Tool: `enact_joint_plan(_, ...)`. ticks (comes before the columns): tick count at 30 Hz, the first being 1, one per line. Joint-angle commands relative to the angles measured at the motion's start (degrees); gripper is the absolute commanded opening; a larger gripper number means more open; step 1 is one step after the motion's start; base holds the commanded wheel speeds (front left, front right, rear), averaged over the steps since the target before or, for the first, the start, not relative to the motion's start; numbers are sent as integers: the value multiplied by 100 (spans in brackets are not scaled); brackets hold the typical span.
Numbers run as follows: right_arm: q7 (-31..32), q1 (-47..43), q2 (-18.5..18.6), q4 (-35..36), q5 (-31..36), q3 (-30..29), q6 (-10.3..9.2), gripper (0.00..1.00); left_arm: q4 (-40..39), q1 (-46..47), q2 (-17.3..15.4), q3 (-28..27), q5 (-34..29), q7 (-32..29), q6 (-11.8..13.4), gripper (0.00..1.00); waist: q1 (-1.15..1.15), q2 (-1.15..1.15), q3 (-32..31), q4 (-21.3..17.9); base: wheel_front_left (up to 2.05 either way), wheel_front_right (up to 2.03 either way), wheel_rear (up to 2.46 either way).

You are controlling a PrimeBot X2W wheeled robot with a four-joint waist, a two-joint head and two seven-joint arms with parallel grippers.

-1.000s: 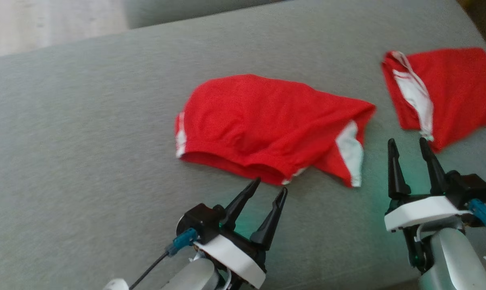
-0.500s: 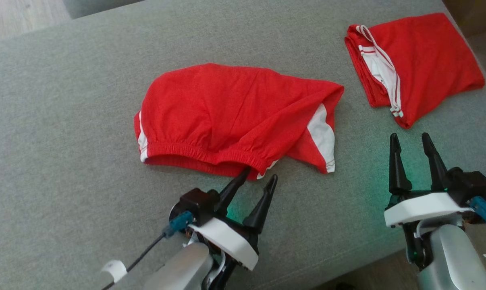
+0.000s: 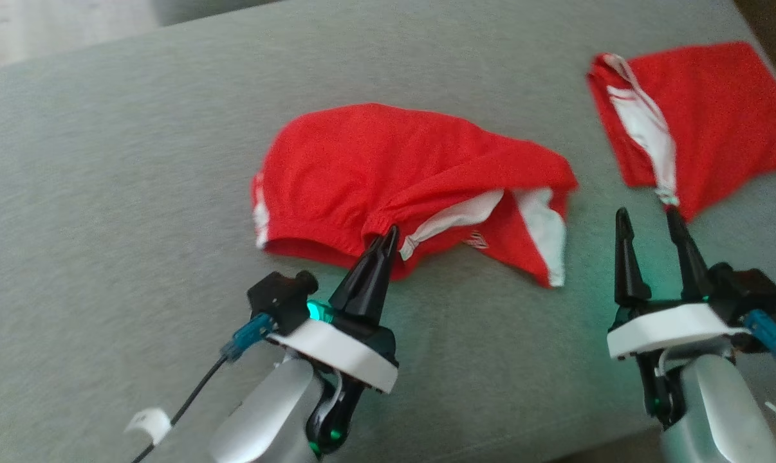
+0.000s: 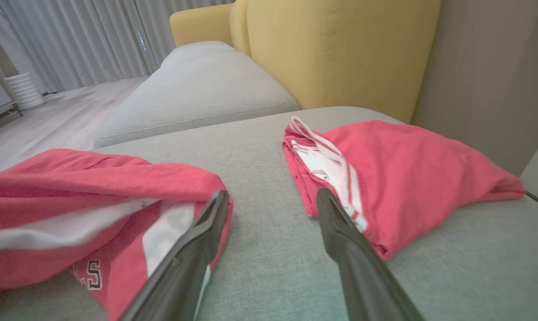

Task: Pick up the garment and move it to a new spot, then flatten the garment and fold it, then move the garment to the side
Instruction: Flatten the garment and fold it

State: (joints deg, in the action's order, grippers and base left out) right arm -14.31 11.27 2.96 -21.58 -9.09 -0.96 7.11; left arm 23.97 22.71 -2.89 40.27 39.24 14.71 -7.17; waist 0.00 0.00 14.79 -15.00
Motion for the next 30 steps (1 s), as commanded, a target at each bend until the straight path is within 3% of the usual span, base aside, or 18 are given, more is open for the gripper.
enact_joint_plan(1, -68, 3, 6, 123, -37, 116, 37, 100, -203, -67, 2, -205, -58, 29, -31, 0, 0, 0, -197, 333, 0, 0, 0)
enact_joint_plan(8, -68, -196, 0, -10, -47, 249, 37, 100, -639, -580, 2, -854, -175, 29, -29, 0, 0, 0, -621, 1240, 0, 0, 0)
enact_joint_plan(15, -69, -386, -5, -111, -128, 325, 37, 100, -760, -936, 2, -1320, -379, 29, -30, 0, 0, 0, -862, 1852, 0, 0, 0)
enact_joint_plan(20, -69, -398, -7, -131, -235, 478, 37, 100, -616, -1095, -96, -1730, -602, 29, -31, 0, 0, 0, -842, 1977, 0, 0, 0)
enact_joint_plan(27, -69, -340, -7, -143, -235, 716, 37, 100, 117, -810, -459, -2106, -862, 29, 34, 0, 0, 0, -639, 1751, 0, 0, 0)
enact_joint_plan(28, -69, -336, -8, -150, -210, 737, 37, 100, 392, -680, -512, -2201, -926, 29, 62, 35, 0, 0, -592, 1678, 0, 0, 0)
enact_joint_plan(29, -69, -344, -8, -153, -196, 747, 37, 100, 542, -649, -495, -2269, -904, 29, 73, 85, 0, 0, -581, 1646, 0, 0, 0)
enact_joint_plan(30, -69, -344, -8, -153, -196, 747, 37, 100, 542, -649, -495, -2269, -904, 29, 73, 85, 0, 0, -581, 1646, 0, 0, 0)
